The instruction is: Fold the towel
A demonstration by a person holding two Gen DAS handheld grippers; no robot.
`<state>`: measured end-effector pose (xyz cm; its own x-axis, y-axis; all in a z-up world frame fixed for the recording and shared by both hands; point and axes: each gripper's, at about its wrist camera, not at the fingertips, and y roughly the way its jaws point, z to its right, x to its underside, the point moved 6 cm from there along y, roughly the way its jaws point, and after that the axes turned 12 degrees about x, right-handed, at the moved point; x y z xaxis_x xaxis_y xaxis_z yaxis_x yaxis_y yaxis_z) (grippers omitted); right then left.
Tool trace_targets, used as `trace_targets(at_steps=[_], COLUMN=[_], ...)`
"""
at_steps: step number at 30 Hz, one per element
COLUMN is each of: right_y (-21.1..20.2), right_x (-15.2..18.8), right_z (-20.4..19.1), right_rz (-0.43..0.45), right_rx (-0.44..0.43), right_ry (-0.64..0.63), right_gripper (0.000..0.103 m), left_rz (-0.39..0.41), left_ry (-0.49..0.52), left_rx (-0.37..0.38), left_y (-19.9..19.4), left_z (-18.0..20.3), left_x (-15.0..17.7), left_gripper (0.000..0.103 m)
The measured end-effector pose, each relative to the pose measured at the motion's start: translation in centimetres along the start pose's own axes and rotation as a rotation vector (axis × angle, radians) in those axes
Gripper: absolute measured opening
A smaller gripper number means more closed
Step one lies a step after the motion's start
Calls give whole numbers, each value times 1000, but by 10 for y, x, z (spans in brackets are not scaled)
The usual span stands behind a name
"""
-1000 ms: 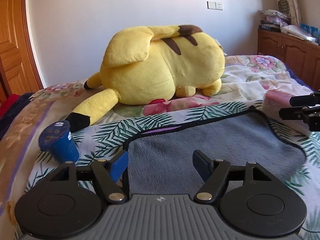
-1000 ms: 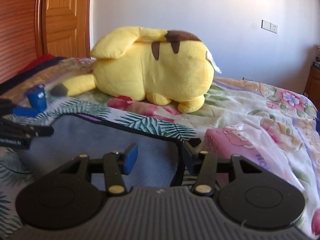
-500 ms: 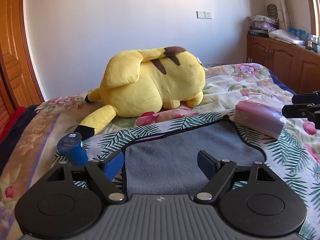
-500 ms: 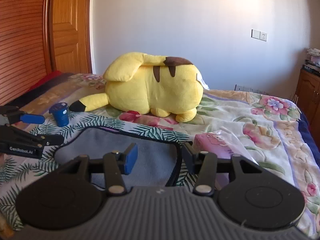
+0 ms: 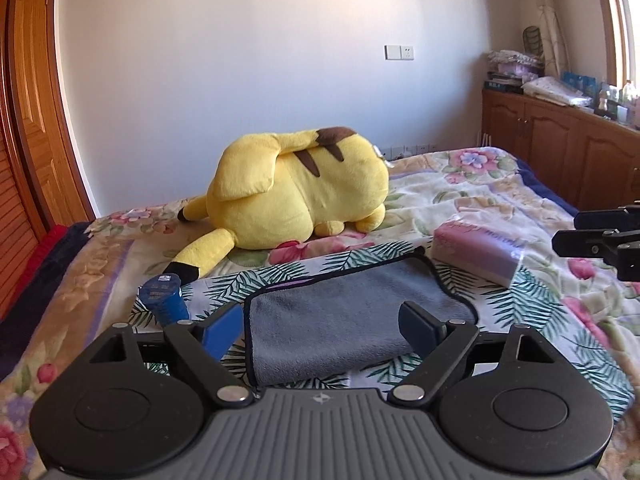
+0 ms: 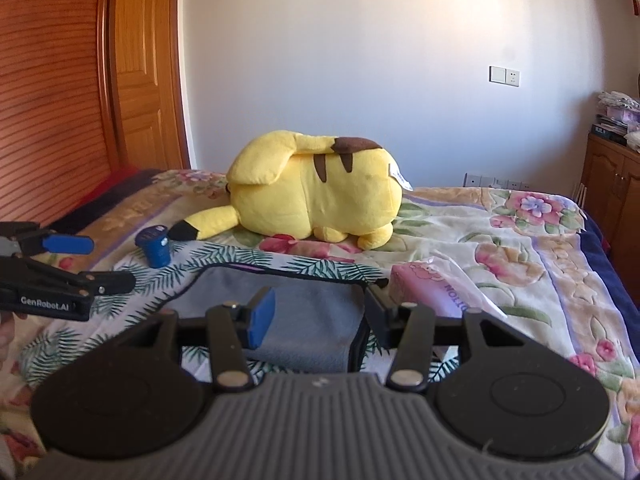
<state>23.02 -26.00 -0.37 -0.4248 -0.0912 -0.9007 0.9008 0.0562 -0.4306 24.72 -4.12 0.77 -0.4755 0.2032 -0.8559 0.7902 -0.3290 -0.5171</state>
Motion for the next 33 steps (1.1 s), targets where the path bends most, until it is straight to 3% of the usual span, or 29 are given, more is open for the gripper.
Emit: trace_targets(at_steps=[10,19,30,33], right_y=[-39,-67,-91,-96], right_x=[-1,3,21,29], right_z=[-3,-4,-4,-6], right_rz=[19,34,38,36], right_rx=[4,11,30,35], right_ry=[19,39,54,52], right_gripper=[54,65,87,97], left_rz=[37,61,64,54], left_ry=[3,-34,-55,-57], left_rx=[27,35,31,30], left_y=[-46,-76,-104,-110], left_z=[22,28,36,39], left_x=[-3,5,28,38], left_gripper=[77,86,87,87])
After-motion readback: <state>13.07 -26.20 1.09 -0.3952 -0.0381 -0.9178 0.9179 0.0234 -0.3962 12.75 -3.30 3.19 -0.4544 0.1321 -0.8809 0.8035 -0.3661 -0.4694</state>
